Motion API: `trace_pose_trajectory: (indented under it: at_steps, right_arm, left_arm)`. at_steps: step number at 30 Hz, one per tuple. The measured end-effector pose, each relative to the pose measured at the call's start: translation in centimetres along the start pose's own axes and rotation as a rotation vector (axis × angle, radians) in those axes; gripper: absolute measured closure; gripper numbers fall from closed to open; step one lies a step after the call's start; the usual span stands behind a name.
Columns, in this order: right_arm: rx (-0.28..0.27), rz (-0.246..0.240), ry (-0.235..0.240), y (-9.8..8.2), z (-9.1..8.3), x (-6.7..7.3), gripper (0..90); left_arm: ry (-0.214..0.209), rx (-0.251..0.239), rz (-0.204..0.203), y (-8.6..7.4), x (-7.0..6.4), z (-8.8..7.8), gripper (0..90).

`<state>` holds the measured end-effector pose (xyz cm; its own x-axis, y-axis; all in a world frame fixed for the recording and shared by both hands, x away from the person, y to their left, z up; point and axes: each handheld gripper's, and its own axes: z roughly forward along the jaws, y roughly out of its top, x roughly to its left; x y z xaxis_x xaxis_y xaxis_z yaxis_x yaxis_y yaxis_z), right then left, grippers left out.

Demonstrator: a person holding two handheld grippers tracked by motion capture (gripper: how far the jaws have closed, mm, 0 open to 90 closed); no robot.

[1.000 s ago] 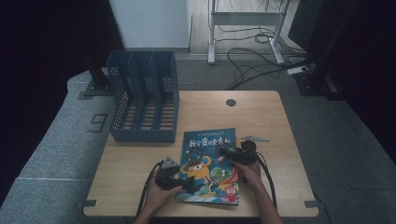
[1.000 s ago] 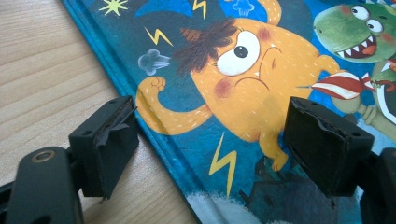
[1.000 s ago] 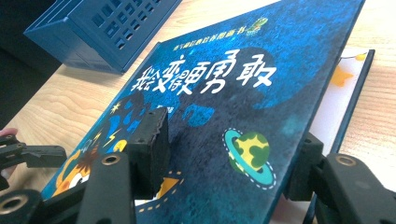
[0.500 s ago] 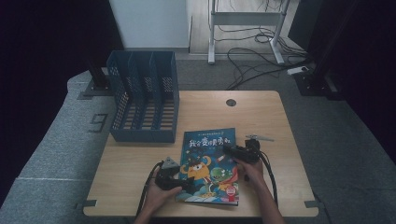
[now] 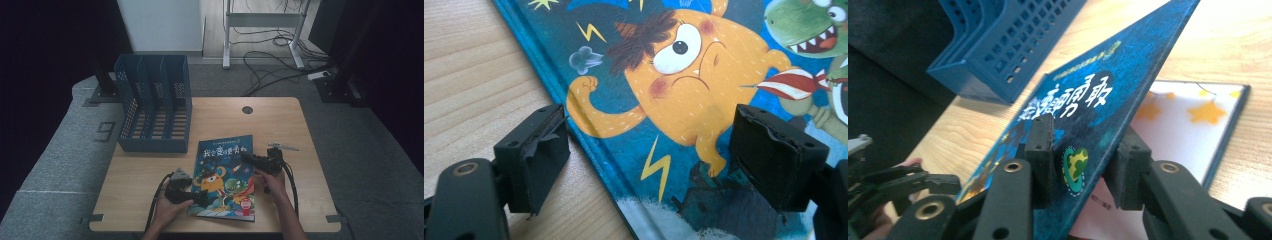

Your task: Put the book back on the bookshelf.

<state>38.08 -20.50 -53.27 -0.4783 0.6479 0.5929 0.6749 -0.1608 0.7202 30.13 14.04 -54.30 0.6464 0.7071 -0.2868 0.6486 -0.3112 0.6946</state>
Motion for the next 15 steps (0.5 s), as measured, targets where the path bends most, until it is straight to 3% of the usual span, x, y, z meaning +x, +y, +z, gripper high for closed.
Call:
trace_pose_trajectory:
  at_steps: [9,15]
  right_arm:
    - [-0.019,-0.005,0.015,0.2,-0.6,0.2,70.2]
    - [-0.056,0.024,-0.02,0.6,-1.7,-0.4,71.3]
  left_arm:
    - [-0.01,0.0,0.021,0.0,-0.6,-0.1,16.4]
    - [-0.032,0.028,0.057,0.0,-1.6,0.3,15.8]
